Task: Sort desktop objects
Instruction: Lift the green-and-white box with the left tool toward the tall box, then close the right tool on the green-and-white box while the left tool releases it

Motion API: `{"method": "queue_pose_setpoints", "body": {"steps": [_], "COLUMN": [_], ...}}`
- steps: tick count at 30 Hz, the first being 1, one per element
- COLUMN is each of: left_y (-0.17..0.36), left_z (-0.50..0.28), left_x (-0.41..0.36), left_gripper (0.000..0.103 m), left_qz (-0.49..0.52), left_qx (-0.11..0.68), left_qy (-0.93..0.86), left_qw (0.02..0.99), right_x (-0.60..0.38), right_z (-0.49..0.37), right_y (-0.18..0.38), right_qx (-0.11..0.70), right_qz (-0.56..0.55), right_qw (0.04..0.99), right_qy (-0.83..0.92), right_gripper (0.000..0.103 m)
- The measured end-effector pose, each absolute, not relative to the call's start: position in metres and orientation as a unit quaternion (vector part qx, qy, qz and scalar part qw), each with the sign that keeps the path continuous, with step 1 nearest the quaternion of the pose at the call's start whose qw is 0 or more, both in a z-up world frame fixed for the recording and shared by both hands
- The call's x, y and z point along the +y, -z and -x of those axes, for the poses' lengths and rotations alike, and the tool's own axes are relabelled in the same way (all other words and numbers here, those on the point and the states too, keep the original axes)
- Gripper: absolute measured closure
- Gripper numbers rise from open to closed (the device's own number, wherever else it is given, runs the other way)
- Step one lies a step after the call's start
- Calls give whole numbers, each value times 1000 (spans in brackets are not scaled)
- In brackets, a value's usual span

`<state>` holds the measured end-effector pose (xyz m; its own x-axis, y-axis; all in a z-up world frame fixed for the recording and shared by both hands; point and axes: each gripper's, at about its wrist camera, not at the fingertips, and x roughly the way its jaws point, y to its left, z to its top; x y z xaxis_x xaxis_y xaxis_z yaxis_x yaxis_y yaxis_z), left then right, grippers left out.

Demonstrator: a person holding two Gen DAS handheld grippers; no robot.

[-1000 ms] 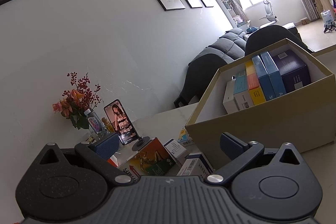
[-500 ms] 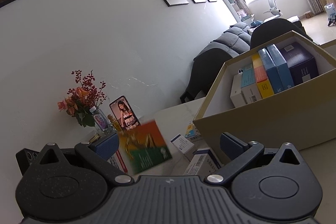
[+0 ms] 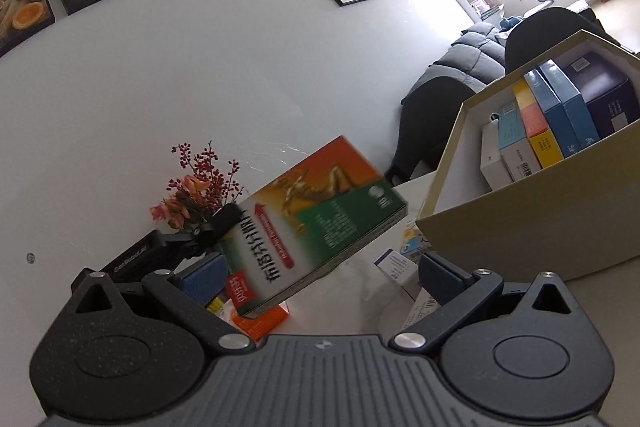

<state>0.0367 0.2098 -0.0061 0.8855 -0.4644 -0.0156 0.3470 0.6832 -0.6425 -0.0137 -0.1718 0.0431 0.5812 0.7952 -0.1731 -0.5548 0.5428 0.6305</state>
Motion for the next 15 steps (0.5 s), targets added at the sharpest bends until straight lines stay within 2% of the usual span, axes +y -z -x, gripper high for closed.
{"method": "queue_pose_setpoints", "body": {"steps": [7, 10, 15], "left_y": [-20, -29, -41], "left_z": [-49, -57, -74], "left_x": [191, 182, 169], "left_gripper": [86, 86, 86], "left_qz": [260, 219, 160], "left_qx": [97, 108, 127], "left_qy": [277, 296, 322], "left_qw": [920, 924, 924], "right_x": [-194, -203, -202], "right_z": [8, 1, -14], "right_y": [-72, -91, -124], "right_qx": [201, 194, 190], "right_qz": [-218, -162, -4], "right_qw": [883, 898, 891], "right_qy": [-364, -361, -413], "right_gripper": [1, 1, 3]}}
